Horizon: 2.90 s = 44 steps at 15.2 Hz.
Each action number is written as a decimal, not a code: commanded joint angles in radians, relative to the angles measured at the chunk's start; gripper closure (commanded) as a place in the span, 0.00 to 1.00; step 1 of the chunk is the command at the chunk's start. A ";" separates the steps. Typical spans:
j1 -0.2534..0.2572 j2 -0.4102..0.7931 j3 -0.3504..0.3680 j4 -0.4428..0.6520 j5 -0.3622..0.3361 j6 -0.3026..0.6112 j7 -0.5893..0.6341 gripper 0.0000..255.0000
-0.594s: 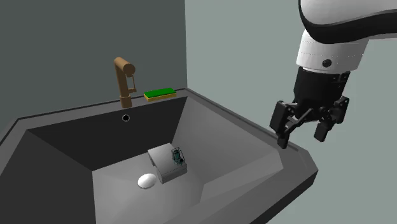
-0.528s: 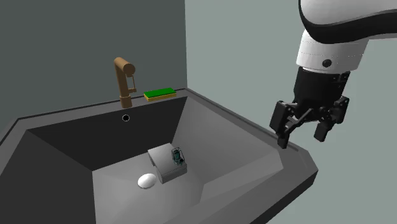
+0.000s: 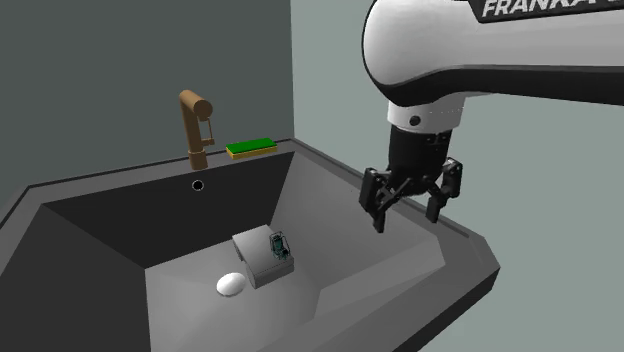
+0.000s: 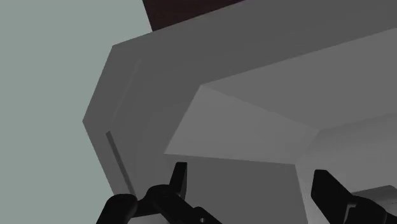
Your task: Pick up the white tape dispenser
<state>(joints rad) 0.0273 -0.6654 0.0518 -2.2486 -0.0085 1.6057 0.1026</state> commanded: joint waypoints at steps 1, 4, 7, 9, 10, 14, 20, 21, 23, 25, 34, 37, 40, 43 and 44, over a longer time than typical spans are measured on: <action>0.010 0.054 0.028 0.022 0.014 0.032 0.029 0.00; 0.023 0.141 0.067 0.056 0.028 0.082 0.069 0.00; 0.034 0.233 0.106 0.101 0.034 0.127 0.110 0.00; 0.041 0.297 0.131 0.137 0.034 0.154 0.138 0.00; 0.044 0.329 0.143 0.157 0.033 0.166 0.152 0.00; 0.059 0.465 0.190 0.248 0.016 0.206 0.210 0.00; 0.087 0.654 0.239 0.398 -0.028 0.234 0.289 0.00; 0.087 0.655 0.238 0.386 -0.029 0.247 0.289 0.00; 0.087 0.658 0.239 0.362 -0.030 0.274 0.291 0.00; 0.087 0.661 0.239 0.339 -0.031 0.300 0.293 0.00; 0.087 0.665 0.238 0.309 -0.033 0.335 0.294 1.00; 0.087 0.665 0.238 0.309 -0.033 0.334 0.293 1.00; 0.087 0.665 0.239 0.322 -0.032 0.321 0.294 1.00; 0.087 0.659 0.239 0.355 -0.030 0.281 0.291 1.00; 0.087 0.657 0.239 0.367 -0.029 0.268 0.290 1.00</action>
<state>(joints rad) 0.1152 -0.0068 0.2911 -1.8938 -0.0384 1.8872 0.3950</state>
